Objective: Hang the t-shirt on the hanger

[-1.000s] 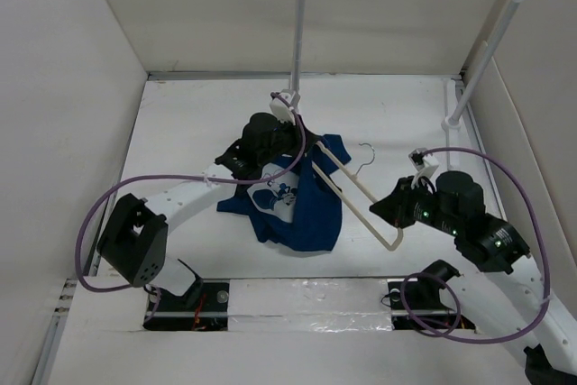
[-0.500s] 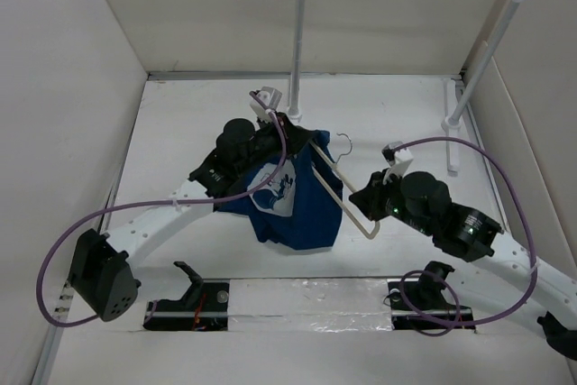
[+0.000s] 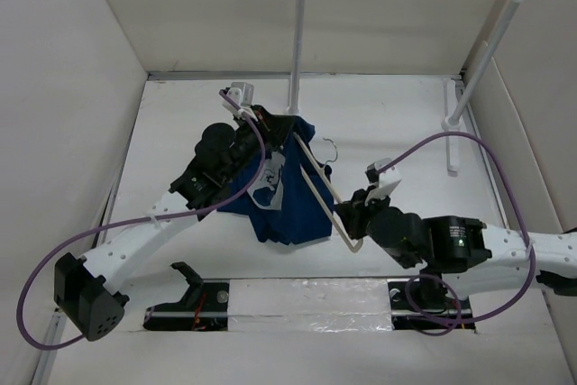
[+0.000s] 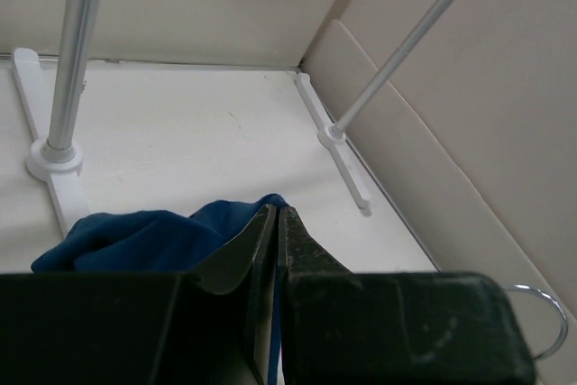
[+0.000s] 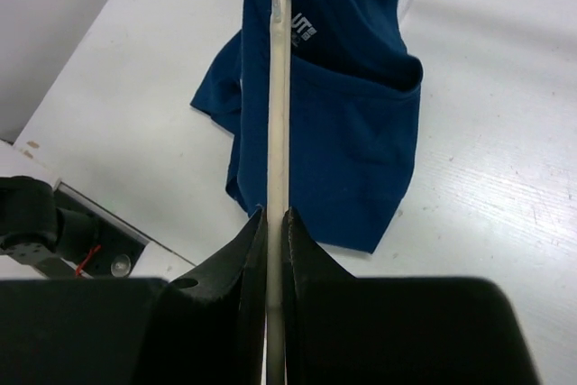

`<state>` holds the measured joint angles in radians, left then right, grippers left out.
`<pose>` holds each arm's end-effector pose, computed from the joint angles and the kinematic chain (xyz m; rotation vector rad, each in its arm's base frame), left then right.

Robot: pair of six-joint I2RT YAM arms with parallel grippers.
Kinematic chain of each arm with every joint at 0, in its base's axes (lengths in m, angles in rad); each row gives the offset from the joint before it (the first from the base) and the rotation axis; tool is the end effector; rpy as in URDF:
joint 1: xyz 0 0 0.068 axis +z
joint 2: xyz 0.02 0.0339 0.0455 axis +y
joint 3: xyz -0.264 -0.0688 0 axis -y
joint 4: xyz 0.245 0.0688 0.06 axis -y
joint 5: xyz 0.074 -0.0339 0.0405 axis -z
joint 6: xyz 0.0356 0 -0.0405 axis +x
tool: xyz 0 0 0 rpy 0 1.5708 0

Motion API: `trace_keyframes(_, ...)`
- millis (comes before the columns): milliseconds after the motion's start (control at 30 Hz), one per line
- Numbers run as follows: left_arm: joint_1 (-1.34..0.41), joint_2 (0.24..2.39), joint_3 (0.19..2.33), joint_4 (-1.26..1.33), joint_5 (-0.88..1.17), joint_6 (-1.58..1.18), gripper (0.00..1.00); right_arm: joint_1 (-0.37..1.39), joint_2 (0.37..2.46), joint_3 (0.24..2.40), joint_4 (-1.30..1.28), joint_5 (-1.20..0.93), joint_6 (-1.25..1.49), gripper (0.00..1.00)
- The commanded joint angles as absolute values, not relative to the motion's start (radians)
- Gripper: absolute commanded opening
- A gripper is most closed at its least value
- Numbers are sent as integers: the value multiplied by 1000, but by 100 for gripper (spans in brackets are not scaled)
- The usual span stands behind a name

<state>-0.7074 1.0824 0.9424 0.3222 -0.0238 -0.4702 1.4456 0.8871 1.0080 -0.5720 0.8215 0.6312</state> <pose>0.1943 -0.1650 0.3917 0.1518 1.4496 -0.9577 0.0480 0.1730 0.3644 -0.2687 1.8964 0.5893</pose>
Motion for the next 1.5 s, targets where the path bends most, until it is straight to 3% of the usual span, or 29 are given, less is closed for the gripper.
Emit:
trace_keyframes(0,-713,1043,985,365,-69,-476,0,1517,884,1061,-704,1020,820,0)
trace_keyframes(167,-713,1046,997,362,-55,-477,0,1562,865,1062,-857,1080,989,0)
trace_keyframes(400,-713,1051,991,383,46,-499,0,1562,893,1094,-786,1198,924,0)
trace_keyframes(633,-713,1071,972,475,233,-554,0,1490,963,1066,-459,1289,660,0)
trace_keyframes(900,-713,1104,992,551,449,-595,0,1298,937,841,346,1072,217,0)
trace_keyframes(1133,-713,1072,976,536,457,-575,0,1299,999,856,499,1063,144,0)
trace_keyframes(1200,-713,1043,989,454,383,-500,16,1310,965,845,485,1066,144,0)
trace_keyframes(1233,-713,1008,976,442,352,-480,44,1310,945,827,471,1052,153,0)
trace_keyframes(1333,-713,951,937,433,174,-430,78,1310,839,796,384,1003,201,0)
trace_keyframes(1467,-689,943,902,455,11,-391,82,1310,701,787,211,911,273,0)
